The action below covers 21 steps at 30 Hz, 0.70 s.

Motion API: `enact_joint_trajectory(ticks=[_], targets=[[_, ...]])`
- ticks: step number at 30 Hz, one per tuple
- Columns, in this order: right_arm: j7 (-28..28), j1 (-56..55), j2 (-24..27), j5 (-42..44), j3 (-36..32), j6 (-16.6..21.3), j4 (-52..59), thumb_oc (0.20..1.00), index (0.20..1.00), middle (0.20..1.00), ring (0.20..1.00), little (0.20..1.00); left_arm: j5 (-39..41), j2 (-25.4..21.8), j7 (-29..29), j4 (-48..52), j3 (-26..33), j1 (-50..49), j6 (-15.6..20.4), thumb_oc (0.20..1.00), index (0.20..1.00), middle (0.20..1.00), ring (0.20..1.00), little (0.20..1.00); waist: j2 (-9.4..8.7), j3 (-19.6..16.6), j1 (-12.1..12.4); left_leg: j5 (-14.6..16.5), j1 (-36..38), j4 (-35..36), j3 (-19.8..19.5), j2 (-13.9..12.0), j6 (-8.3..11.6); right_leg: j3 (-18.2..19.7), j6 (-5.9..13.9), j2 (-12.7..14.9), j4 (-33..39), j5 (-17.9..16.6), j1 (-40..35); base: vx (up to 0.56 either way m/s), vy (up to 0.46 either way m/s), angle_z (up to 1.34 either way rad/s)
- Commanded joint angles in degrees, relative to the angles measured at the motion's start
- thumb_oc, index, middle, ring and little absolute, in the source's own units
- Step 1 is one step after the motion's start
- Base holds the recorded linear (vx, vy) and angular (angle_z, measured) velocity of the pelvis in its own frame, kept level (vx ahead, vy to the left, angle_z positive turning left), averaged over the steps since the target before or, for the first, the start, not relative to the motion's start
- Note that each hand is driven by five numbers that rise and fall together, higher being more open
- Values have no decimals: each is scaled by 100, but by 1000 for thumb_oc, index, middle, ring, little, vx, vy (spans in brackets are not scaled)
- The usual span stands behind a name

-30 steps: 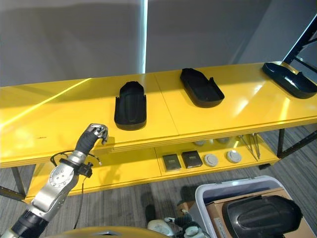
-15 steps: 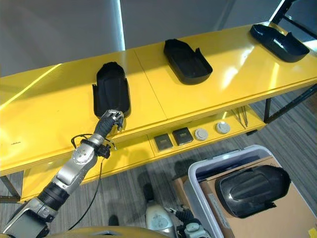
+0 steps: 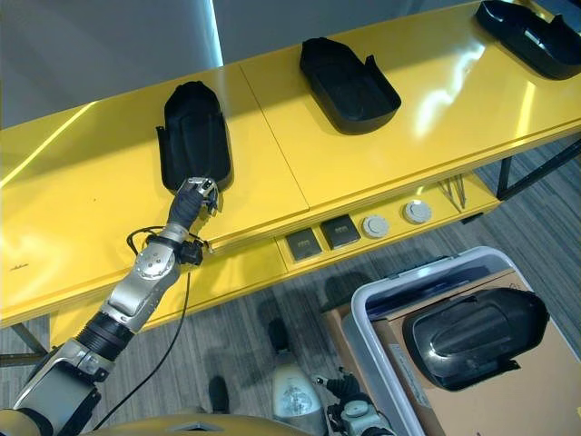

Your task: Move parts from the plastic box to the shelf.

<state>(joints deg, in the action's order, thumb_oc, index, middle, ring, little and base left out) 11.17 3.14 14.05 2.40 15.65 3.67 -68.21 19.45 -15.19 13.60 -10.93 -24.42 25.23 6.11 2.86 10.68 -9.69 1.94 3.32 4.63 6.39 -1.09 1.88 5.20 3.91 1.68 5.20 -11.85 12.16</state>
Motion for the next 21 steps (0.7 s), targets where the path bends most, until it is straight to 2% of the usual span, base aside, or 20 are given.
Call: enact_joint_trajectory(ticks=[1,8,11,14,16,19,20,21], targets=[[60,33,-66,123,292,57,-88,1000,1000,1000,1000,1000,-166,-74,157,-30,349,521,402,200,200,200,200,200,-128,19,-68,-262,-353,37,-185,-251,256,11,324,150,-20,748,-701,0,0,0],[64,-50,-43,167,135,61,-175,1000,1000,1000,1000,1000,-11,-266,-163,1136,497,174,552,200,200,200,200,200,-148,4,2,-209,-233,37,-231,-245,245,-50,305,159,-20,809,-860,2,0,0],[22,-98,-48,193,81,81,-140,1000,1000,1000,1000,1000,5,-437,-387,1955,618,-312,682,200,200,200,200,200,-181,-29,97,-155,-130,37,-279,-230,224,-112,307,190,-20,841,-981,3,5,3],[-10,-130,-56,211,48,81,-144,1000,1000,1000,1000,1000,118,-531,-555,2293,700,-642,744,200,200,200,200,200,-199,-80,153,-124,-59,37,-308,-207,205,-142,310,209,-20,861,-1065,3,22,13],[-53,-144,-108,238,8,81,-124,1000,1000,1000,1000,1000,54,-615,-617,2685,835,-1106,801,200,200,200,200,200,-234,-201,246,-75,36,37,-359,-181,170,-175,310,234,-20,892,-1185,6,48,13],[-79,-172,-192,216,16,80,-132,1000,1000,1000,1000,1000,-496,-721,-446,2901,982,-1747,929,206,206,206,206,206,-353,-410,409,-35,179,37,-469,-91,78,-248,317,302,-82,908,-1339,-46,66,21],[-71,-169,-197,200,4,77,-161,1000,1000,1000,1000,1000,-625,-759,-412,2935,989,-1847,943,432,432,432,432,432,-371,-441,451,-19,210,37,-494,-71,58,-262,328,321,-95,914,-1366,-22,56,19],[-71,-172,-199,200,6,78,-161,1000,1000,1000,1000,1000,-627,-761,-411,2940,989,-1853,941,526,526,526,526,526,-373,-440,449,-19,214,37,-495,-70,57,-264,328,322,-94,915,-1371,-29,53,6]])
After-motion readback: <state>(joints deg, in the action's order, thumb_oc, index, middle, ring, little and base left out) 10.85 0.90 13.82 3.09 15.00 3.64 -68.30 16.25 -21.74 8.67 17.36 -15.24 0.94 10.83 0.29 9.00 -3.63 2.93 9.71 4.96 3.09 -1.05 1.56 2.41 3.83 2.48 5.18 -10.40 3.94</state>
